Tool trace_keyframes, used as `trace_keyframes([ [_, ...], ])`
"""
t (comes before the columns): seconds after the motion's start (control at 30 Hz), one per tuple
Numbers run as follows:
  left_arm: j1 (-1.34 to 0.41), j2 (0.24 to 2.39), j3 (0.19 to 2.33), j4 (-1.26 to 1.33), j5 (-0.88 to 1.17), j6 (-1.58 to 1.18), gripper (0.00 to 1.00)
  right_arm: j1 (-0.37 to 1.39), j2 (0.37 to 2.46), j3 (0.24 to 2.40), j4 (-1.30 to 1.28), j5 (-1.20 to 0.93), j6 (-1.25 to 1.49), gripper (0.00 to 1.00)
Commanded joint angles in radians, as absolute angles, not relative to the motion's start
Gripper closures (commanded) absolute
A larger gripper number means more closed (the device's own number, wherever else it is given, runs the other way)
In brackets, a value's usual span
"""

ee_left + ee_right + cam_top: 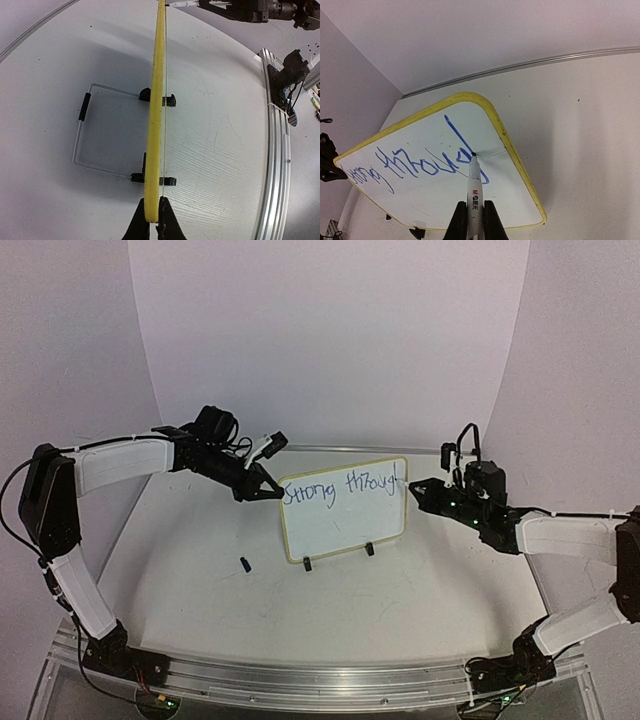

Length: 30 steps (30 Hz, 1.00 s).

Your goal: Write a sentence on the whiteboard

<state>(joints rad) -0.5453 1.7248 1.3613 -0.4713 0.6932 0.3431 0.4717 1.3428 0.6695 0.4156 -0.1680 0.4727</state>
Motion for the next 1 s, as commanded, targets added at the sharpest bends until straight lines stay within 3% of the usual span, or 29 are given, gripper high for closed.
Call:
trace_keyframes([
  [0.0, -0.558, 1.752, 1.364, -0.547, 0.612, 0.393, 1.0, 0.468, 1.353, 0.663, 0.434, -0.141, 0.484, 1.0],
  [0.97, -0.559, 1.748, 1.364, -0.547, 0.609, 0.394, 1.0, 0.468, 1.318, 0.662, 0.493, -0.058, 0.506, 1.0],
])
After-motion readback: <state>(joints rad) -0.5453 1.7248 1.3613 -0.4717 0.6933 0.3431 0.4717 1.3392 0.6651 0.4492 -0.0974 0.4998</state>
